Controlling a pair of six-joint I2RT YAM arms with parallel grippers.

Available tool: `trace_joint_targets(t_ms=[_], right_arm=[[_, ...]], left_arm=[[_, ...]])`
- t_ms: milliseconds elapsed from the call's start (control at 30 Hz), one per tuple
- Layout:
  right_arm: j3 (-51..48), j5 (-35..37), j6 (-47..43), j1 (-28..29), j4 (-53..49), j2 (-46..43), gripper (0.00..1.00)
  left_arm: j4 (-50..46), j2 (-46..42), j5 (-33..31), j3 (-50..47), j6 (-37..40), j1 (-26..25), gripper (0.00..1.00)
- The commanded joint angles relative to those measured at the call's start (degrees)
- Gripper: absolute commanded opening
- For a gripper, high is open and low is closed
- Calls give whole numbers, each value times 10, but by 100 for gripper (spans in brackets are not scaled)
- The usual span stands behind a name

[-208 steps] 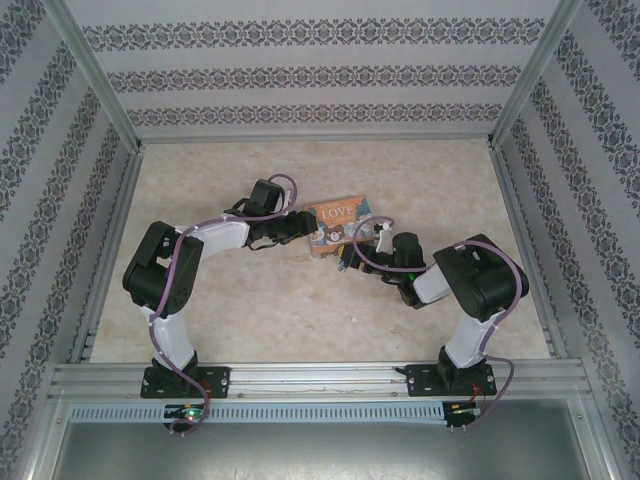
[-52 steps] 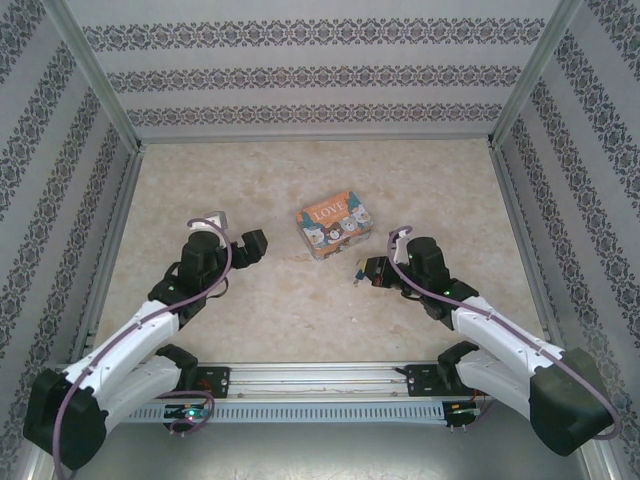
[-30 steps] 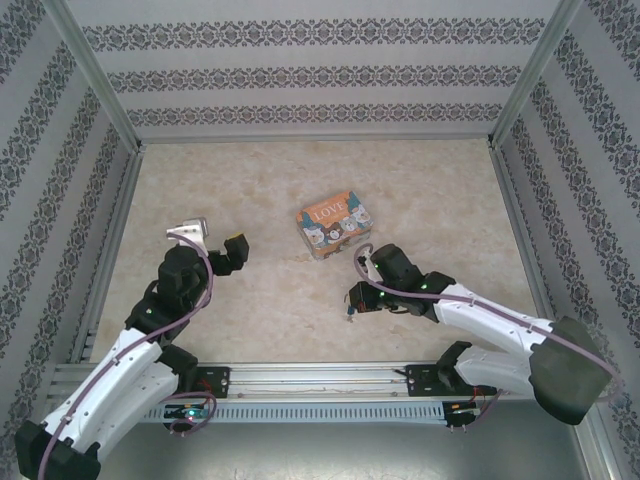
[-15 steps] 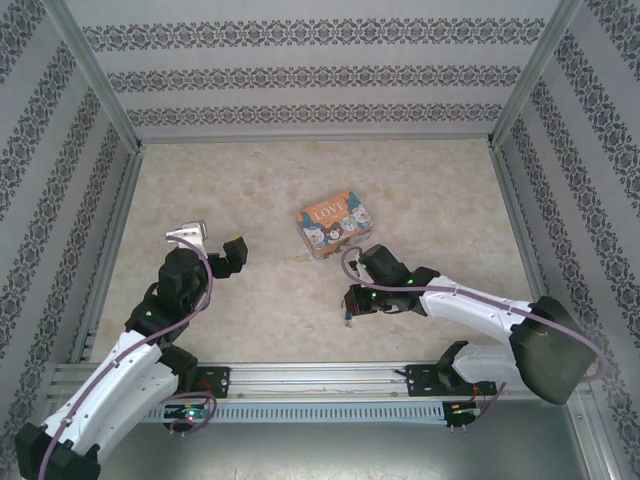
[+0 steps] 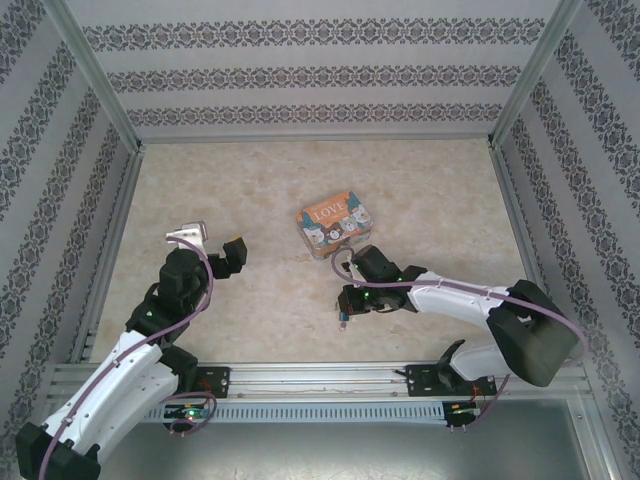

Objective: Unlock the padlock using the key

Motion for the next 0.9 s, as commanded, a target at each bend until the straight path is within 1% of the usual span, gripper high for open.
trace_joint_targets(t_ms=[0, 300, 467, 667, 867], right_arm=[[10, -8, 6, 3, 14, 9, 0], [2, -4, 8, 3, 24, 27, 0], [-4, 10, 14, 2, 24, 24, 0], [-6, 20, 16, 1, 22, 15, 7], [-7, 35, 15, -4, 6, -22, 17]], left_arm=[[-7, -7, -10, -6, 3, 8, 99], [-6, -6, -11, -7, -2, 8, 99], [-4, -4, -10, -5, -3, 8, 99], [-3, 3, -7, 2, -2, 8, 99], [-5, 5, -8, 11, 0, 9, 99]])
